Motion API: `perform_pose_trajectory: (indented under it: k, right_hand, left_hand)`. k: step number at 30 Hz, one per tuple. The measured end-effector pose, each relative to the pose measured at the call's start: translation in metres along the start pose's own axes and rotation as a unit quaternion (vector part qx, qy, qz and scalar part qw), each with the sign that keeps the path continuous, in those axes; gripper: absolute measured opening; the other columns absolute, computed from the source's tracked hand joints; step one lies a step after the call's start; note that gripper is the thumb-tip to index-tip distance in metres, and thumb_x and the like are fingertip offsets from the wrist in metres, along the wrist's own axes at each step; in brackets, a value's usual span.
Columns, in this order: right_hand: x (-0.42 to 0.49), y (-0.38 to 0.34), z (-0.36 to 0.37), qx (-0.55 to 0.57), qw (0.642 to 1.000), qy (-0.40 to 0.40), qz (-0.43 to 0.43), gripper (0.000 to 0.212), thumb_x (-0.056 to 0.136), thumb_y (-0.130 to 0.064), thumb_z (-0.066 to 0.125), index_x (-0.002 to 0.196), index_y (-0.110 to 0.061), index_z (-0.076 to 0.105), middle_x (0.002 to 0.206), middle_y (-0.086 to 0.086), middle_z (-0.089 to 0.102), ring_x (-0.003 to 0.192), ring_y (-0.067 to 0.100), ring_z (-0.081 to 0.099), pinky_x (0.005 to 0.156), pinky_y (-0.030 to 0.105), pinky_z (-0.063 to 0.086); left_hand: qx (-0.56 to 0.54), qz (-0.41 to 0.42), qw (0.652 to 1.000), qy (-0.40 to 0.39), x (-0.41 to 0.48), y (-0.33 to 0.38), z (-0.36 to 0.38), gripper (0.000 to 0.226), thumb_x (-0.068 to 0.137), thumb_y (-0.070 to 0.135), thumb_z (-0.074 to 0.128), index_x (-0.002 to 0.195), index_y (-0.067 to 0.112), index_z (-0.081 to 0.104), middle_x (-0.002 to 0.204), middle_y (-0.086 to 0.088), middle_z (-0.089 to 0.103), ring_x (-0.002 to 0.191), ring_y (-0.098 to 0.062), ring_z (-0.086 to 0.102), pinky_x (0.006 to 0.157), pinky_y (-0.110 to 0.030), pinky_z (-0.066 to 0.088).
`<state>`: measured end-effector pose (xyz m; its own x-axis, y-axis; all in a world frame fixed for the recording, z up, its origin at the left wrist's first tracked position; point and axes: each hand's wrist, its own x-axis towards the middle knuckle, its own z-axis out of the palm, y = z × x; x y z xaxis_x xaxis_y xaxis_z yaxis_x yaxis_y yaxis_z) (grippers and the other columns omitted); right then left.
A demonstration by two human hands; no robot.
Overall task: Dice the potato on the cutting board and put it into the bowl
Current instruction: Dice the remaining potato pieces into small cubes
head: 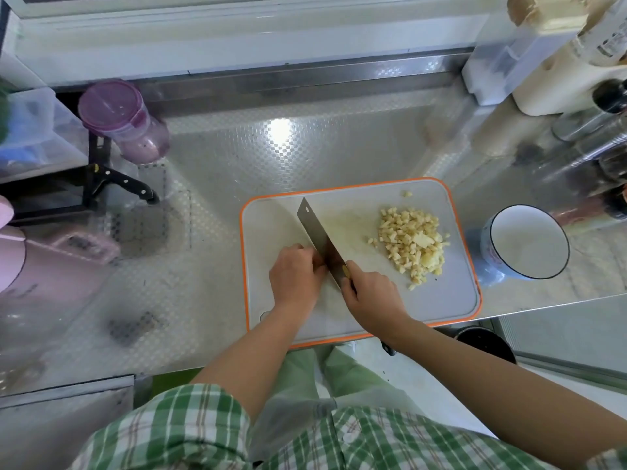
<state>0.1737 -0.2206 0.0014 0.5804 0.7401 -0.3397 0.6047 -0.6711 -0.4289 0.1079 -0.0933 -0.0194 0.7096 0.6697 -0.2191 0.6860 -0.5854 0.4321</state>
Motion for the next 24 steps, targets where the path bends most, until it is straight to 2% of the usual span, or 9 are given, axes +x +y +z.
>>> perform_pose_trajectory:
  k: [5, 8, 13, 18, 21, 24]
  right_hand:
    - [-0.001, 0.006, -0.017, 0.08, 0.995, 0.057, -0.007, 0.016, 0.097, -0.017, 0.044, 0.083, -0.015, 0.038, 0.052, 0.007, 0.043, 0.05, 0.033, 0.046, 0.048, 0.041, 0.034]
    - [0.001, 0.012, -0.021, 0.113, 0.991, 0.073, 0.009, 0.019, 0.096, -0.016, 0.045, 0.078, -0.014, 0.04, 0.051, 0.01, 0.044, 0.047, 0.03, 0.044, 0.047, 0.043, 0.035]
    - [0.001, 0.02, -0.022, 0.133, 0.988, 0.066, 0.041, 0.034, 0.095, -0.017, 0.046, 0.068, -0.028, 0.029, 0.05, 0.003, 0.04, 0.046, 0.021, 0.036, 0.047, 0.035, 0.028]
    - [-0.003, 0.022, -0.021, 0.116, 0.991, 0.047, 0.042, 0.038, 0.096, -0.017, 0.046, 0.066, -0.028, 0.025, 0.05, 0.0, 0.036, 0.046, 0.02, 0.034, 0.048, 0.034, 0.025]
    - [-0.006, 0.018, -0.02, 0.112, 0.992, 0.035, 0.035, 0.038, 0.095, -0.018, 0.046, 0.066, -0.029, 0.025, 0.05, -0.002, 0.035, 0.046, 0.018, 0.032, 0.049, 0.036, 0.027]
    - [-0.007, 0.012, -0.018, 0.105, 0.993, 0.03, 0.037, 0.028, 0.096, -0.019, 0.045, 0.072, -0.022, 0.032, 0.051, -0.001, 0.036, 0.047, 0.019, 0.034, 0.049, 0.035, 0.027]
  left_hand:
    - [-0.005, 0.04, 0.999, -0.012, 0.003, -0.007, -0.003, 0.005, 0.082, 0.023, 0.064, 0.087, 0.021, 0.063, 0.084, 0.0, 0.058, 0.088, -0.022, 0.054, 0.065, -0.033, 0.046]
    - [-0.001, 0.079, 0.997, -0.01, 0.005, -0.011, -0.005, 0.017, 0.077, 0.016, 0.068, 0.091, 0.021, 0.061, 0.085, -0.001, 0.057, 0.087, -0.022, 0.054, 0.063, -0.035, 0.049]
    - [0.031, 0.148, 0.988, -0.019, 0.01, -0.012, -0.004, 0.026, 0.076, 0.011, 0.07, 0.099, 0.021, 0.063, 0.092, -0.003, 0.055, 0.09, -0.022, 0.053, 0.062, -0.032, 0.049]
    - [0.056, 0.179, 0.982, -0.005, 0.013, -0.012, -0.003, 0.013, 0.072, 0.014, 0.076, 0.081, 0.017, 0.068, 0.085, -0.002, 0.057, 0.084, -0.024, 0.057, 0.052, -0.029, 0.043]
    - [0.073, 0.155, 0.985, 0.017, 0.011, -0.01, -0.001, 0.008, 0.076, 0.022, 0.075, 0.076, 0.017, 0.069, 0.079, 0.0, 0.059, 0.081, -0.024, 0.057, 0.053, -0.029, 0.04]
    - [0.052, 0.065, 0.996, 0.03, 0.001, -0.004, 0.0, 0.01, 0.083, 0.029, 0.07, 0.082, 0.02, 0.072, 0.082, 0.0, 0.062, 0.085, -0.021, 0.055, 0.057, -0.03, 0.038]
